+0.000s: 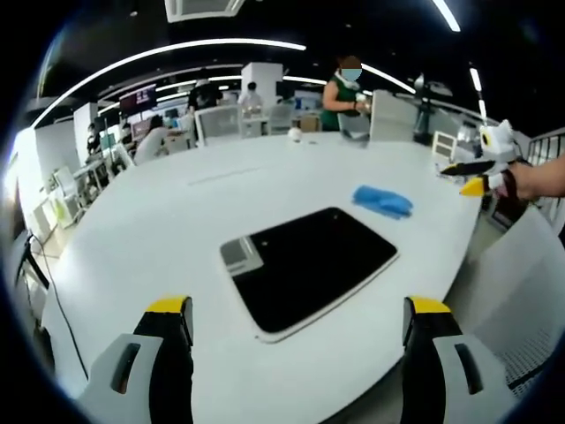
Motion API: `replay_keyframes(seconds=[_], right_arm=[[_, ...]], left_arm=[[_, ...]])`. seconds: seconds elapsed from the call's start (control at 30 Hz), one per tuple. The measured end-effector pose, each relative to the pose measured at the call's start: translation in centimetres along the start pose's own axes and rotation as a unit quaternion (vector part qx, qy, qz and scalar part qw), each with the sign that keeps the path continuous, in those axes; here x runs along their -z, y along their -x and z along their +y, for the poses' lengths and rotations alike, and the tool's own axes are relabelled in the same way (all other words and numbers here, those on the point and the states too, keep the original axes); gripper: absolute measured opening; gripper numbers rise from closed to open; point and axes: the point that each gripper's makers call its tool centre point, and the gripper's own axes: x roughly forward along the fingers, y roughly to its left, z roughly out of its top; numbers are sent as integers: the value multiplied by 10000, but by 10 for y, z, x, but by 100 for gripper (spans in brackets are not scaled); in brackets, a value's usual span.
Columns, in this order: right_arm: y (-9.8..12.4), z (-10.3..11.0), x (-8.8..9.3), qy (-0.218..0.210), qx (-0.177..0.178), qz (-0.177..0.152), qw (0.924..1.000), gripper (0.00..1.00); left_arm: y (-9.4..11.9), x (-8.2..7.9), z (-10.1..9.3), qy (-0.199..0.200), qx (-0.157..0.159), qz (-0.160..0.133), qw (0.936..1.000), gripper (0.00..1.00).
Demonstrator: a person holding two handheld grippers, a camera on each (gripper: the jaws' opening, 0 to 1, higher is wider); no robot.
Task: Wipe the mirror surface with the cleaning cloth until all visible marks leave the cleaned area.
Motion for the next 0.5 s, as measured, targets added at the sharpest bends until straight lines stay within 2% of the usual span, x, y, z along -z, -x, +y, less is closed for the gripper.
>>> replay_keyframes(seconds=[0.2,0.3,0.5], right_arm=[[-1,-10,-37,-74,9,-175,9998,97],[-7,-10,-53,-169,-163,-270,9994,93],[-23,-14,-78,131,-120,-311,9994,88]], left_arm=[[1,0,1,33,-21,-13,10000,99],[1,1,1,34,-21,-12,10000,99],[1,2,1,33,-40,24,10000,99]])
